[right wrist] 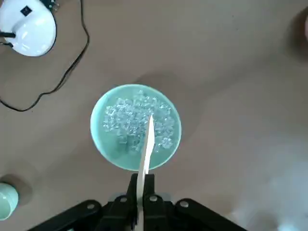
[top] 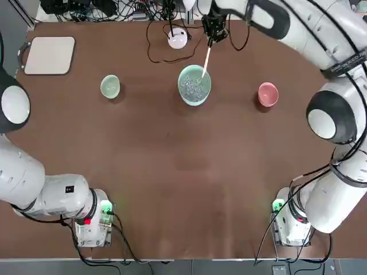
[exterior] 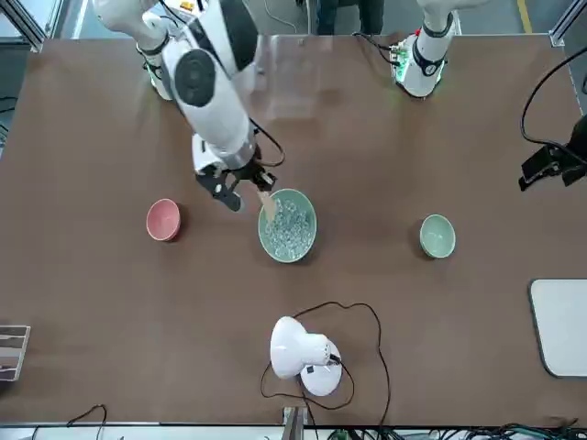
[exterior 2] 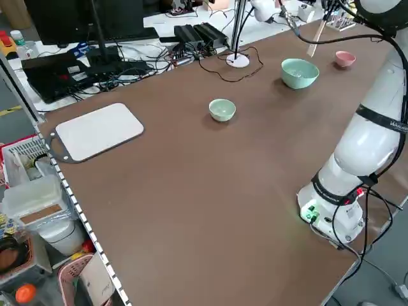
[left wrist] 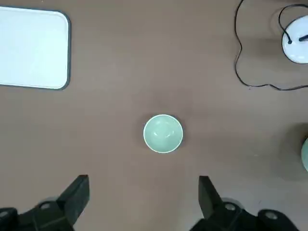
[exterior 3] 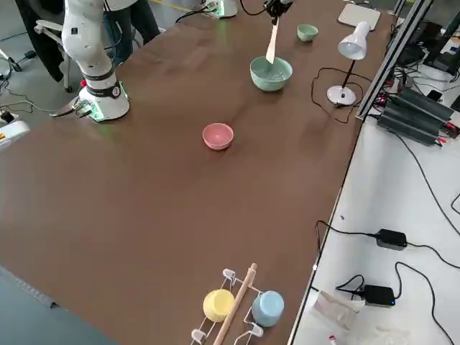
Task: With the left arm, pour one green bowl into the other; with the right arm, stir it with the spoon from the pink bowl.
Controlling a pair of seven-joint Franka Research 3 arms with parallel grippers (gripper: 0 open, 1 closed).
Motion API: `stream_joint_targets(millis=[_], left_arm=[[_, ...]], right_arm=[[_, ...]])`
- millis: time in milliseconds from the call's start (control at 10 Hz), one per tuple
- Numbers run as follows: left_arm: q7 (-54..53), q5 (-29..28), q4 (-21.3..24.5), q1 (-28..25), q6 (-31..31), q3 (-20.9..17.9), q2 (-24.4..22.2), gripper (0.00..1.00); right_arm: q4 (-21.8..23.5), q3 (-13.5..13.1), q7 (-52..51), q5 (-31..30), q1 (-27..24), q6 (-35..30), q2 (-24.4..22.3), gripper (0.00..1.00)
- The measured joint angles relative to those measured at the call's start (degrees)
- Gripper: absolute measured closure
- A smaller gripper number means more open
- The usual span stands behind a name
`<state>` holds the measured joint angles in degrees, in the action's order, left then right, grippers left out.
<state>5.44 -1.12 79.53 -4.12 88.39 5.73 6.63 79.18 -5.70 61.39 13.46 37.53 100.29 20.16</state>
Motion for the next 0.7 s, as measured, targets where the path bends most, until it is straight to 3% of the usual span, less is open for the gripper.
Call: stream_joint_targets(millis=[400,700], left_arm=[[0.0,0.0,0.0,0.0,0.0,0.0,0.0,0.00],[0.0,0.0,0.0,0.3,0.0,0.2,0.0,0.00]], right_arm=[[1.5,-0.2,-14.4,0.5,-9.7,-3.7,-2.5,0.94],[9.3,-0.3,-28.7,2.3,-17.8,-4.1,-6.7,0.94]])
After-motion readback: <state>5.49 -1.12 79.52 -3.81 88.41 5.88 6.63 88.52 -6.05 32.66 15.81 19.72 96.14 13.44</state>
